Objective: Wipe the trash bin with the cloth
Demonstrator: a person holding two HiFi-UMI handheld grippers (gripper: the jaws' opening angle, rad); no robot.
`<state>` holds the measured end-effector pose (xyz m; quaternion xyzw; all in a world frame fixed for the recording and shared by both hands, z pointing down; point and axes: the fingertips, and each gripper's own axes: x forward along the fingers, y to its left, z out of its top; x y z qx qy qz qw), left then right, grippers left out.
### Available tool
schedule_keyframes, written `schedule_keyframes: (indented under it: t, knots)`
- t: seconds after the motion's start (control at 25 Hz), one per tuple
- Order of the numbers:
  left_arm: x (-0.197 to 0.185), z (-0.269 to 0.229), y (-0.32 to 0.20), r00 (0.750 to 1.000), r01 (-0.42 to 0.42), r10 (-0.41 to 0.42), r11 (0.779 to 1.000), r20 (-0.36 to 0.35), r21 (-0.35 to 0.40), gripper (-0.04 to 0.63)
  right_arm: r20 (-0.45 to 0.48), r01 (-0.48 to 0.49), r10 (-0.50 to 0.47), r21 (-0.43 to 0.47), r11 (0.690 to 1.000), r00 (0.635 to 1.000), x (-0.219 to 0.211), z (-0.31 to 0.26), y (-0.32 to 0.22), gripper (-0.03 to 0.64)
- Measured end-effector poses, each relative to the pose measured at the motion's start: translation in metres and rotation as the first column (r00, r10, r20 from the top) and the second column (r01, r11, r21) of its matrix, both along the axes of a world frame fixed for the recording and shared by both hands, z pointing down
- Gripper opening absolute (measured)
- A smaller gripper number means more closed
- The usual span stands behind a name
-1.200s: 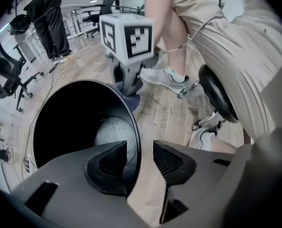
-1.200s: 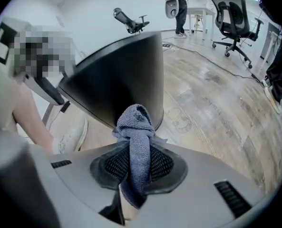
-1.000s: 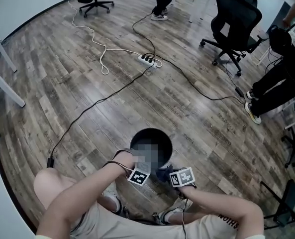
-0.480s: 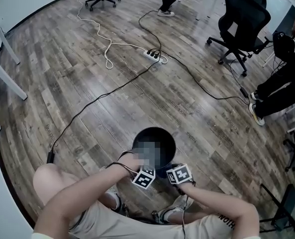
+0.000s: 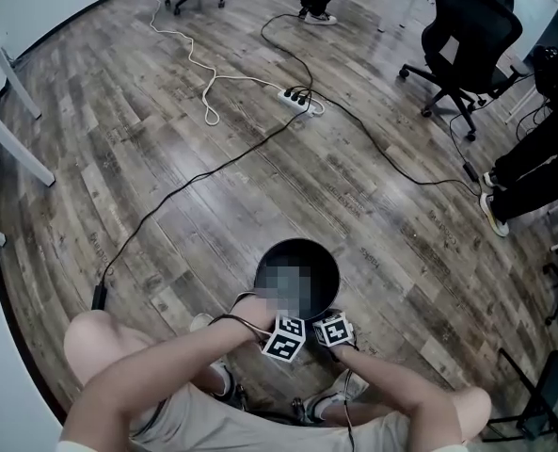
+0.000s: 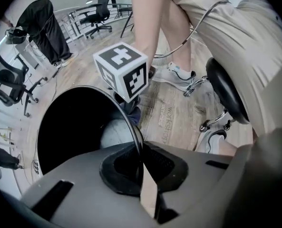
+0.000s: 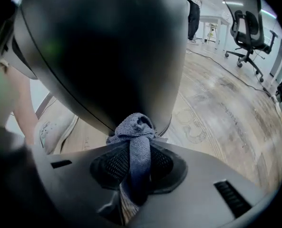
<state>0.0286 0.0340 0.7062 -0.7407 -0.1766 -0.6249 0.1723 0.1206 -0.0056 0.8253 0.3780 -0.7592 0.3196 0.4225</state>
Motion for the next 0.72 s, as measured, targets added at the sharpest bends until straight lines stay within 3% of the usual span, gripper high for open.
schedule_keyframes:
  t: [0.32,0.48,0.6,0.72]
  knots:
    - [0.008,0.000,-0.001,0.999,0.035,-0.034,0.999,-0.029,0.020,0.023,0.051,-0.091,0.093,-0.047,0.995,0.994,0.000,0.059,0.003,0.077]
    - [0.012,0.000,-0.003,0.998,0.055,-0.054,0.998,-0.043,0.036,0.026,0.039,-0.121,0.126,-0.109,0.987,0.991,0.010,0.053,0.005,0.077]
    - [0.017,-0.008,0.001,0.993,0.071,-0.073,0.997,-0.091,-0.027,0.035,0.020,-0.086,0.089,-0.111,0.990,0.996,0.009,0.031,0.011,0.077]
    - [0.023,-0.026,0.006,0.984,0.069,-0.087,0.991,-0.153,-0.117,0.127,0.023,-0.093,0.097,-0.119,0.989,0.995,0.008,0.000,0.028,0.077]
